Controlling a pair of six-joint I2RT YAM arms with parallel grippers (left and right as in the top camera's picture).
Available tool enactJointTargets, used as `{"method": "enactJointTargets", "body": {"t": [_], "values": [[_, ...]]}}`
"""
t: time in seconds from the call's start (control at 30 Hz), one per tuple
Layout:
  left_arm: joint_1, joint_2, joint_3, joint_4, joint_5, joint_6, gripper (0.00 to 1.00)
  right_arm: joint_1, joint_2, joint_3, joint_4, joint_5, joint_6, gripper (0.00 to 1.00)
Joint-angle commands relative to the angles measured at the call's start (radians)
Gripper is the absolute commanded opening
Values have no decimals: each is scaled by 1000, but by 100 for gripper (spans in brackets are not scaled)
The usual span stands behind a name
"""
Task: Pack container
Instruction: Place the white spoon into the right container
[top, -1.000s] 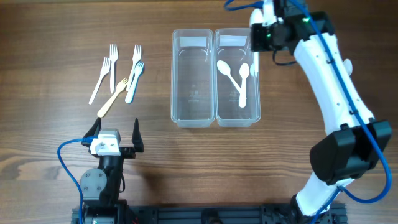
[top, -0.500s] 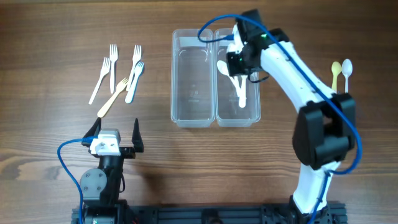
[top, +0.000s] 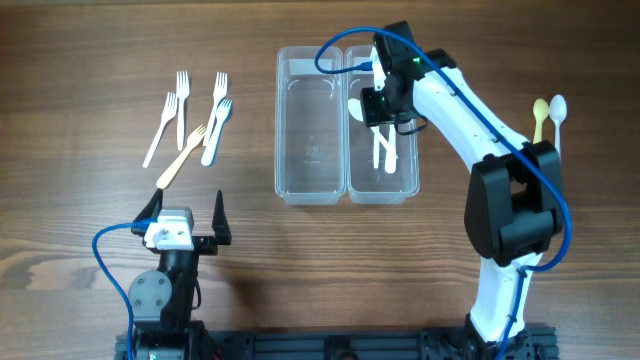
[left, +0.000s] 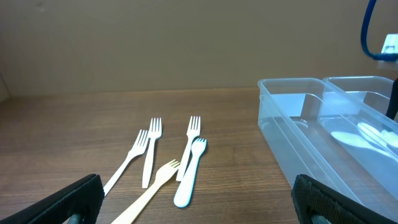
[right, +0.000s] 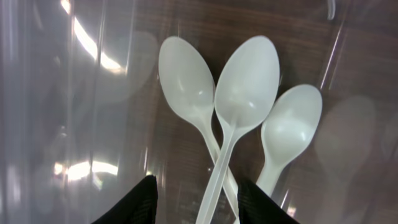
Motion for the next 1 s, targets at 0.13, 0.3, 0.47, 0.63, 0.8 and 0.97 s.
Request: {"method": "enactJointTargets", "body": {"t": [0.13, 0.3, 0.47, 0.63, 0.8, 0.97], "values": [[6, -6, -7, 0, 12, 23, 100, -28, -137, 233, -101, 164, 18, 41], [6, -6, -7, 0, 12, 23, 100, -124, -194, 250, -166, 331, -5, 43], [6, -6, -7, 0, 12, 22, 100, -246, -193, 225, -219, 344, -15, 43], [6, -6, -7, 0, 12, 22, 100, -388, -192, 172, -207, 344, -64, 49], [6, -6, -7, 0, 12, 22, 100, -502, -179, 108, -167, 339, -111, 50], [6, -6, -7, 0, 12, 22, 100, -590, -179, -15, -66, 267, -160, 50]]}}
